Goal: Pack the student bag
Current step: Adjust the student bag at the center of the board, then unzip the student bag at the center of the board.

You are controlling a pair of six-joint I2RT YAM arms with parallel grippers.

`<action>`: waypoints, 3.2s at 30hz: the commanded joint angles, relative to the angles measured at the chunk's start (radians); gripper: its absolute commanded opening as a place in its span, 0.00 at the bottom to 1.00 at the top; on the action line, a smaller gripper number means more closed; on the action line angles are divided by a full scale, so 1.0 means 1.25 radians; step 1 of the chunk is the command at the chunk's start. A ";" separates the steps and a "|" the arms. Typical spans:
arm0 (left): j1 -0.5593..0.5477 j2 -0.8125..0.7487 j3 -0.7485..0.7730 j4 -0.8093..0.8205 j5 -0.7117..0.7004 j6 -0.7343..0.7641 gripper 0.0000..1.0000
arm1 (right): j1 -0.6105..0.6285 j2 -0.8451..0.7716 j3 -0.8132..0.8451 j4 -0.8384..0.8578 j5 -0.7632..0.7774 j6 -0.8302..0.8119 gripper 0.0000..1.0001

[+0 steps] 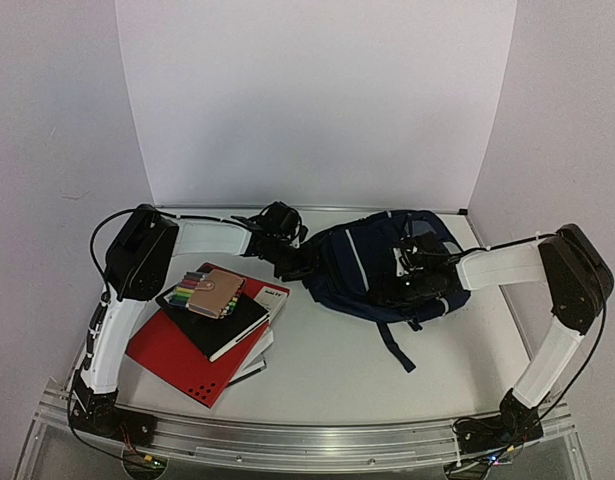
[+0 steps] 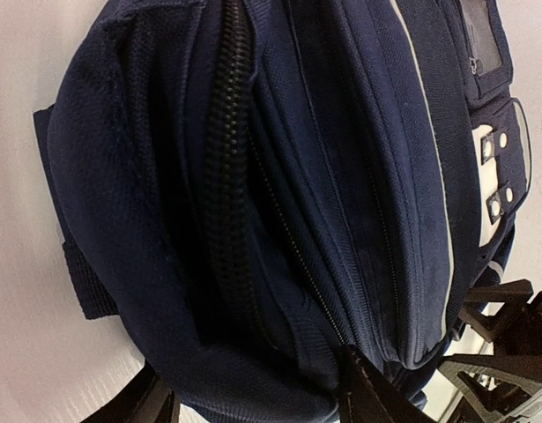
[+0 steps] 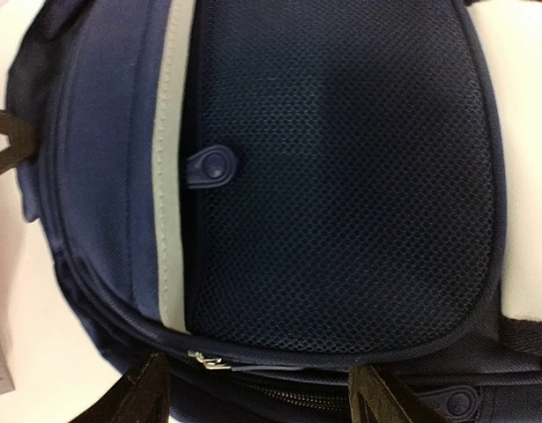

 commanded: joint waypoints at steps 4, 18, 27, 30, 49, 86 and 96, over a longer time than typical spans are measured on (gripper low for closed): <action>-0.003 0.028 0.044 0.023 0.036 -0.009 0.36 | 0.006 0.025 -0.004 0.087 -0.146 -0.032 0.67; -0.004 -0.002 0.003 0.051 0.041 -0.029 0.10 | 0.028 0.032 -0.008 0.093 -0.142 -0.053 0.45; -0.005 -0.009 -0.008 0.057 0.046 -0.034 0.08 | 0.038 0.073 0.011 0.111 -0.021 -0.053 0.32; -0.006 -0.015 -0.017 0.057 0.045 -0.033 0.07 | 0.040 0.079 0.016 0.125 0.004 -0.046 0.27; -0.014 -0.035 -0.045 0.053 0.038 -0.029 0.04 | 0.039 0.105 0.062 0.132 -0.109 0.052 0.34; -0.060 -0.056 -0.060 0.066 0.013 -0.030 0.00 | -0.026 0.042 0.051 0.061 -0.039 0.143 0.01; -0.112 -0.043 -0.027 0.113 0.012 -0.060 0.00 | 0.074 0.014 0.162 -0.112 0.017 0.143 0.01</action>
